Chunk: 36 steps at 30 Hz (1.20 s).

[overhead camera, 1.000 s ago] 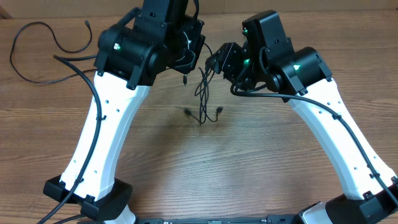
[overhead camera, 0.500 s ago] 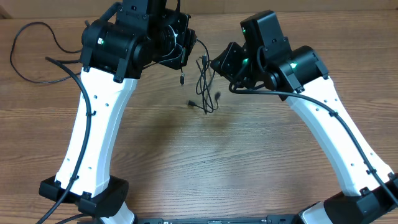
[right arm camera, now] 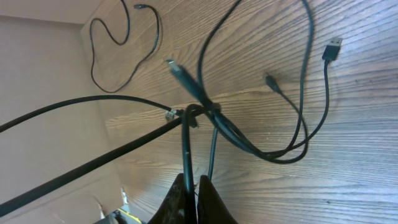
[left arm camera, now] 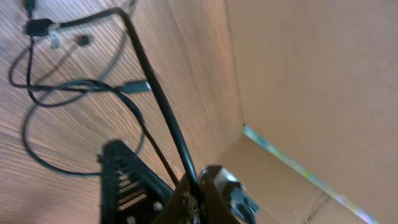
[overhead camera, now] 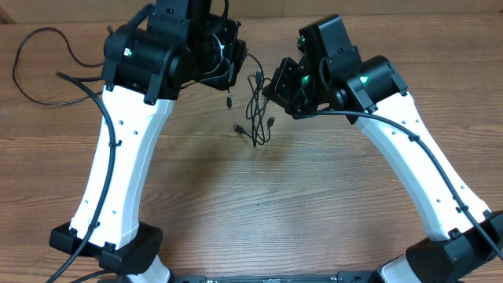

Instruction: Untangle cables

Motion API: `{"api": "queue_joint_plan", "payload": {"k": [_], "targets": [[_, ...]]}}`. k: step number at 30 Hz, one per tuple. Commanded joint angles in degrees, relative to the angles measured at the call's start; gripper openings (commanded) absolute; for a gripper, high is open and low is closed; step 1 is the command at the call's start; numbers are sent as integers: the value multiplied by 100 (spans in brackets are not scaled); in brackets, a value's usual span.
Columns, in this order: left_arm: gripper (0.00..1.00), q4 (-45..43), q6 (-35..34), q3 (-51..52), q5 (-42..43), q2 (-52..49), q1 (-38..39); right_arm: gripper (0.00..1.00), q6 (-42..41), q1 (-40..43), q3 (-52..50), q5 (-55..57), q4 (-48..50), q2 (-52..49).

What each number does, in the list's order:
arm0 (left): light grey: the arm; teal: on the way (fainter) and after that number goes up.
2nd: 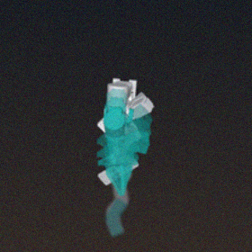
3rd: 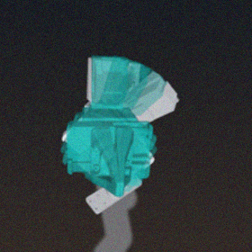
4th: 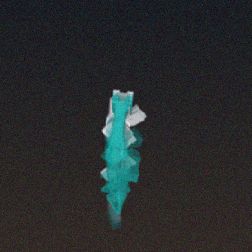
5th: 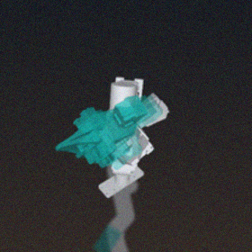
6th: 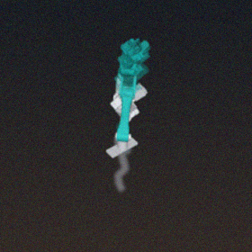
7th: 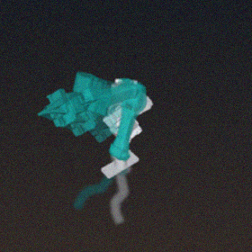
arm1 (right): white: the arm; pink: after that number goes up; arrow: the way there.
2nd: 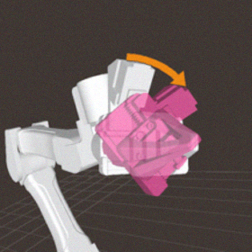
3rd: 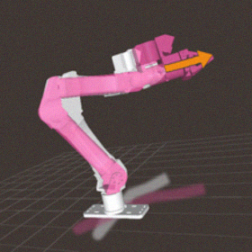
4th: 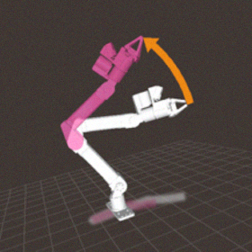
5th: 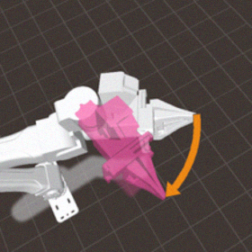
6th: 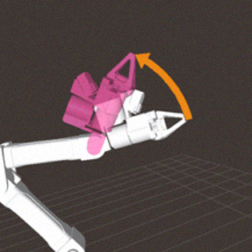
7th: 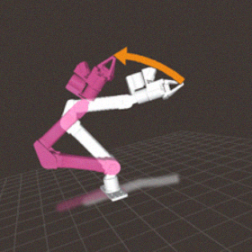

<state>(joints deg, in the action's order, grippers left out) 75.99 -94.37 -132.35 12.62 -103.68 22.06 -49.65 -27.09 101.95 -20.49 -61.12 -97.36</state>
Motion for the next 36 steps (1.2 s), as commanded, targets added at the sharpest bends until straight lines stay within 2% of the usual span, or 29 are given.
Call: {"api": "queue_joint_plan", "payload": {"k": [1,3,6,11,13,19,23,27,30,33,34,35,36], "targets": [[4,295,146,-7,-367,-50,-120,4,289,120,0,411,-201,-33],[4,332,616,-7,55,-46,-247,4,417,299,0,1097,-490,-33],[4,214,1040,-13,1274,-44,-590,4,415,614,0,2011,-986,-33],[4,-175,1971,-13,3383,-44,-1440,4,660,1250,0,2203,-1456,-33],[4,-166,2341,-13,3853,-44,-1829,4,669,1499,0,2218,-1556,-33],[4,503,2931,-13,3740,-44,-2638,4,669,2076,0,2212,-1696,-33],[4,1067,3010,-13,2940,-44,-2966,4,673,2138,0,2116,-1687,-33],[6,1228,3427,-13,2409,-44,-2975,4,1349,2090,0,1226,-1416,-33],[22,1222,3797,-13,2168,-46,-2820,4,1718,2072,0,372,-1137,-33],[34,1228,4264,-13,1961,-46,-2669,3,1716,2109,0,570,-1233,-33],[43,1231,4478,-13,1912,-46,-2623,4,1714,2131,0,745,-1353,-33],[68,1255,4771,-13,1860,-46,-2566,3,1714,2157,0,964,-1515,-33],[78,1270,5115,-13,1818,-46,-2509,6,1714,2177,0,1246,-1711,-33]]}}
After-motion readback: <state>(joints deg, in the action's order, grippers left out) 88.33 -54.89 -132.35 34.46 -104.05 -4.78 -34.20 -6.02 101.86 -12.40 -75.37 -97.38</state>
